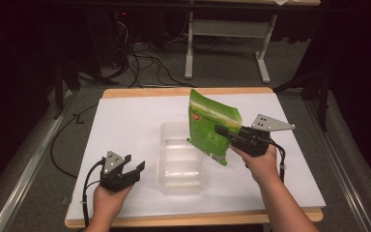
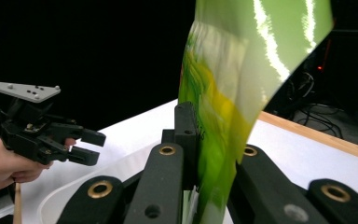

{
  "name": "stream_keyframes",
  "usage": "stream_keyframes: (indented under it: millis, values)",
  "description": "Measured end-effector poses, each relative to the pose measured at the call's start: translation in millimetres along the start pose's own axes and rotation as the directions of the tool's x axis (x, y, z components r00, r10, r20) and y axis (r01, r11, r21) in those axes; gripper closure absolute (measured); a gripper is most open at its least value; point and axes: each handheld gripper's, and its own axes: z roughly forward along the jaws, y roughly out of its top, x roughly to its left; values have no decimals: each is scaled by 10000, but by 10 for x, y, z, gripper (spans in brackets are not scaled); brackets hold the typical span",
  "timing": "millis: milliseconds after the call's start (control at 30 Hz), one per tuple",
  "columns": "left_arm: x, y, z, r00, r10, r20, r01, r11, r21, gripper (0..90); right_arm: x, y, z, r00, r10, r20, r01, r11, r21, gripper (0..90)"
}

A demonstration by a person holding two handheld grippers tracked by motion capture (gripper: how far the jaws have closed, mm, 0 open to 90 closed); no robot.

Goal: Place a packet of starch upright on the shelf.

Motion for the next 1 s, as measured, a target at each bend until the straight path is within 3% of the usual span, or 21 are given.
stream_keyframes:
  millis: [333,500,1000]
  values:
    - [8,-6,-11,9998,162,-145,-161,9999,34,415,3,38,238,9981,-48,-620,51,10000,48,867]
    - [21,-16,-18,9996,-22,-274,22,10000,26,415,6,47,350,9939,-227,-1079,238,9997,92,867]
    - [34,-27,-28,9991,-14,-433,14,10000,14,414,68,-27,485,9796,-387,-1973,466,9983,354,867]
